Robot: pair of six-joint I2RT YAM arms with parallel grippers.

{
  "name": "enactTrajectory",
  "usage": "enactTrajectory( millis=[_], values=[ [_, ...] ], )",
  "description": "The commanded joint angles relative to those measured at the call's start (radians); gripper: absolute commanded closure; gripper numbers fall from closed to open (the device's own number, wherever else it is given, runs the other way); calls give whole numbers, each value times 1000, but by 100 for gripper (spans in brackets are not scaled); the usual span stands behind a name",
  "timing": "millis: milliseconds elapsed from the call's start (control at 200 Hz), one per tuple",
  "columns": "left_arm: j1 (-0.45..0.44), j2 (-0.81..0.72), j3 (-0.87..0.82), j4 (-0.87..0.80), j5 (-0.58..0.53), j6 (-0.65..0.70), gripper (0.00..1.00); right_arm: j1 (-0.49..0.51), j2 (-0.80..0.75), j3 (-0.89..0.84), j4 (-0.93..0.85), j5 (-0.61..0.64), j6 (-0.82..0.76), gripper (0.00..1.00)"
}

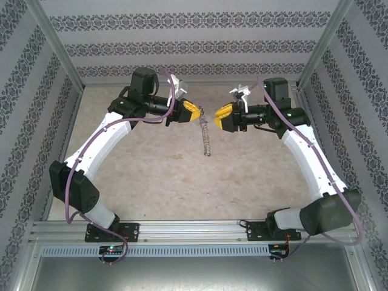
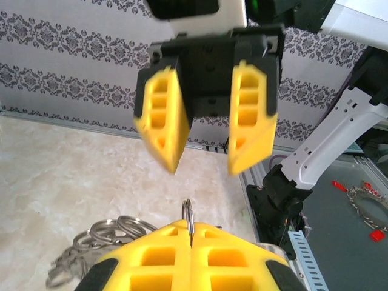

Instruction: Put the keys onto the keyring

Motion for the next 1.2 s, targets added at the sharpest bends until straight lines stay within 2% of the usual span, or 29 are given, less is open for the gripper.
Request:
enactTrajectory(
  millis=[0,365,914,1079,1154,1194],
  values=[
    [-4,-36,5,38,44,6,100,6,7,22,73,-63,42,61],
    [-4,-37,11,29,53,8,100,86,89,91,135,-47,78,65],
    [-5,-36,11,17,65,11,100,107,132,109,184,-45,109,67],
    [-6,-33,10,16,65,9,100,113,142,119,186,-46,113,72],
    [-6,-32,12,15,65,9,100,113,147,125,182,-50,110,82],
    [-7,-32,12,18,65,8,100,113,147,127,180,-52,109,91]
  ],
)
